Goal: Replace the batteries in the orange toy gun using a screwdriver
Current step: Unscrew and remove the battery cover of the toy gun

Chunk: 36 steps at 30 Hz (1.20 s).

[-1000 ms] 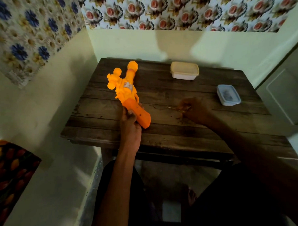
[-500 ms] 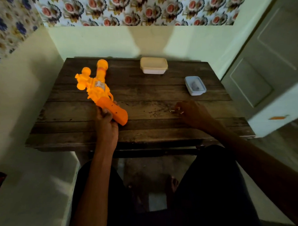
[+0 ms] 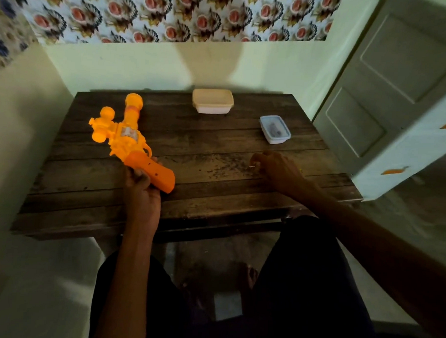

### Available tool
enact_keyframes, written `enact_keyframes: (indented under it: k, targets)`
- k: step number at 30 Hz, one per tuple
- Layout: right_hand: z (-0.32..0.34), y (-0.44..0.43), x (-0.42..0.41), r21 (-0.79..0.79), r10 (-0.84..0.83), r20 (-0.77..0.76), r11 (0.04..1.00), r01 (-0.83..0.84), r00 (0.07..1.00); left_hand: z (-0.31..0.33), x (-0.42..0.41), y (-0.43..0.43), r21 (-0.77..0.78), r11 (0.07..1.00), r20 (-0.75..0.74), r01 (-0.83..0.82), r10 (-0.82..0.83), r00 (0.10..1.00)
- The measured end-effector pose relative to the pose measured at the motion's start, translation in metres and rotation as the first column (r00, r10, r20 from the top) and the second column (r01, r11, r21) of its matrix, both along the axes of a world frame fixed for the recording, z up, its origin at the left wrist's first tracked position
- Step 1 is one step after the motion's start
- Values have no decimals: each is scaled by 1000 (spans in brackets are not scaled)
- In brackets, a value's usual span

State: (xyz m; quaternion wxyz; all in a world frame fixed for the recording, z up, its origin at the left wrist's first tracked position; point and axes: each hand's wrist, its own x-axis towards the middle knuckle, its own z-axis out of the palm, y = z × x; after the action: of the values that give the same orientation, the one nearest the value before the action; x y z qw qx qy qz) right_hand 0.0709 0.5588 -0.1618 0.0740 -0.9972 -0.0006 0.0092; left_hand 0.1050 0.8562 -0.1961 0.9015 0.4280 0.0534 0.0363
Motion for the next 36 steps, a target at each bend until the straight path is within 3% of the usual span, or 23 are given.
enact_keyframes:
  k: [12,16,20,26,29,36]
  targets:
    - [-7,6,10,22,-149,25,989,148,989,-1,0,0,-2,1000,12,14,-14,1000]
    - [-6,0,11,125,-207,28,971,202,978,-1,0,0,-4,1000,3,2,-2,1000]
    - [-4,-4,15,347,-212,71,921,175,975,1,-1,0,18,1000,5,9,-9,1000]
    - [7,-8,20,458,-266,-20,855,245,964,2,-2,-1,5,1000,0,-1,1,1000]
    - [3,-12,21,458,-256,-59,852,254,965,3,-2,-2,5,1000,-5,-4,4,1000]
    - [-1,-8,19,224,-172,-20,959,172,985,-4,1,2,2,1000,-5,6,-6,1000]
